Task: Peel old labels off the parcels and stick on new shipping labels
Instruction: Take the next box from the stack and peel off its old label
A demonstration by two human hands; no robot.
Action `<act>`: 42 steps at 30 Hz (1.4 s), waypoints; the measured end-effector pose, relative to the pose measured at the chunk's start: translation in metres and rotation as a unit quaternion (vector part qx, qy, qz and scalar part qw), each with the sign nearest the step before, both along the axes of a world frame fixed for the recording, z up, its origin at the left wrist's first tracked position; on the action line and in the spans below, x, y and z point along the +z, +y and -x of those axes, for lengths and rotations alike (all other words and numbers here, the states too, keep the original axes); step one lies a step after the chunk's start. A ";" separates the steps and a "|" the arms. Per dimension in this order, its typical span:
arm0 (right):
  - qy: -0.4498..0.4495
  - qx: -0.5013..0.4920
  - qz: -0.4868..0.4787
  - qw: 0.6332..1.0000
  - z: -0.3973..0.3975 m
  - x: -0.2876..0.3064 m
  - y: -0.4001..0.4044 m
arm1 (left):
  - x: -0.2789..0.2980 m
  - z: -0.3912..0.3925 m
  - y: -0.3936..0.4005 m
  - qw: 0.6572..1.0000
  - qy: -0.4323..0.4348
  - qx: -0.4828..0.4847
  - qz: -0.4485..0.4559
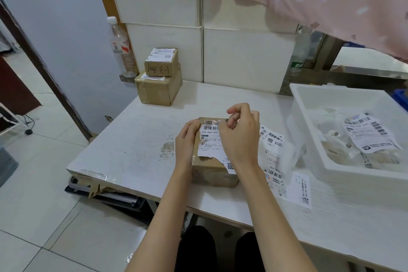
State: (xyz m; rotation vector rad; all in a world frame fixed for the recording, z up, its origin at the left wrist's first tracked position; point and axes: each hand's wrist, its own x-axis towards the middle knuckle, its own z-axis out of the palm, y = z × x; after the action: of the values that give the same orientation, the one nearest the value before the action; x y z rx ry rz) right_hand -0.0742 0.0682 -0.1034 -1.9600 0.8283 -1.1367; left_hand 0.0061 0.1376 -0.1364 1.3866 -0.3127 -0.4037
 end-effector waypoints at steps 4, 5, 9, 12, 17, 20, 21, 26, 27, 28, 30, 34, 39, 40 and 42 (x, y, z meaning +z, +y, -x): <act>0.015 -0.025 0.088 0.996 -0.001 -0.001 -0.003 | 0.001 0.001 0.001 1.000 0.014 -0.007 0.004; 0.041 -0.016 0.122 0.992 -0.001 -0.001 -0.003 | 0.001 0.001 0.002 1.000 0.020 -0.008 0.009; 0.117 0.077 0.190 0.972 -0.003 -0.001 -0.001 | 0.001 0.002 0.003 0.999 -0.025 -0.019 -0.008; 0.134 0.110 0.190 0.966 -0.004 -0.002 -0.002 | 0.007 0.004 0.004 0.999 0.014 -0.037 -0.009; 0.144 0.122 0.171 0.967 -0.004 -0.002 -0.002 | 0.004 0.003 0.004 0.999 -0.007 -0.038 -0.015; 0.149 0.121 0.165 0.968 -0.004 -0.003 -0.004 | 0.001 0.001 0.003 0.998 -0.042 -0.032 -0.024; 0.151 0.121 0.166 0.967 -0.004 -0.003 -0.004 | 0.002 0.001 0.003 0.998 -0.042 -0.032 -0.021; 0.148 0.132 0.182 0.963 -0.004 -0.003 -0.004 | 0.001 0.000 0.002 1.000 -0.002 -0.029 -0.011; 0.150 0.135 0.184 0.962 -0.004 -0.003 -0.004 | 0.000 -0.001 0.002 1.000 0.005 -0.027 -0.008; 0.151 0.135 0.183 0.962 -0.004 -0.004 -0.004 | 0.000 -0.002 0.002 1.000 0.003 -0.027 -0.006; 0.148 0.132 0.170 0.965 -0.005 -0.005 -0.005 | 0.000 -0.001 0.001 0.999 -0.015 -0.028 -0.010; 0.147 0.143 0.152 0.967 -0.006 -0.006 -0.006 | -0.001 -0.002 0.000 0.999 -0.031 -0.029 -0.022; 0.146 0.154 0.141 0.967 -0.006 -0.006 -0.007 | -0.002 -0.002 -0.001 0.999 -0.036 -0.024 -0.023; 0.134 0.158 0.119 0.971 -0.006 -0.006 -0.007 | -0.001 -0.002 0.000 0.999 -0.032 -0.021 -0.021; 0.109 0.166 0.066 0.978 -0.005 -0.005 -0.007 | -0.002 -0.003 0.000 0.998 -0.044 -0.023 -0.030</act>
State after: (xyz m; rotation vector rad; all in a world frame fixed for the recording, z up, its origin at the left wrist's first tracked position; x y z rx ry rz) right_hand -0.0689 0.0617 -0.1080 -2.2611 0.5139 -0.8073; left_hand 0.0094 0.1371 -0.1380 1.4596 -0.4077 -0.3941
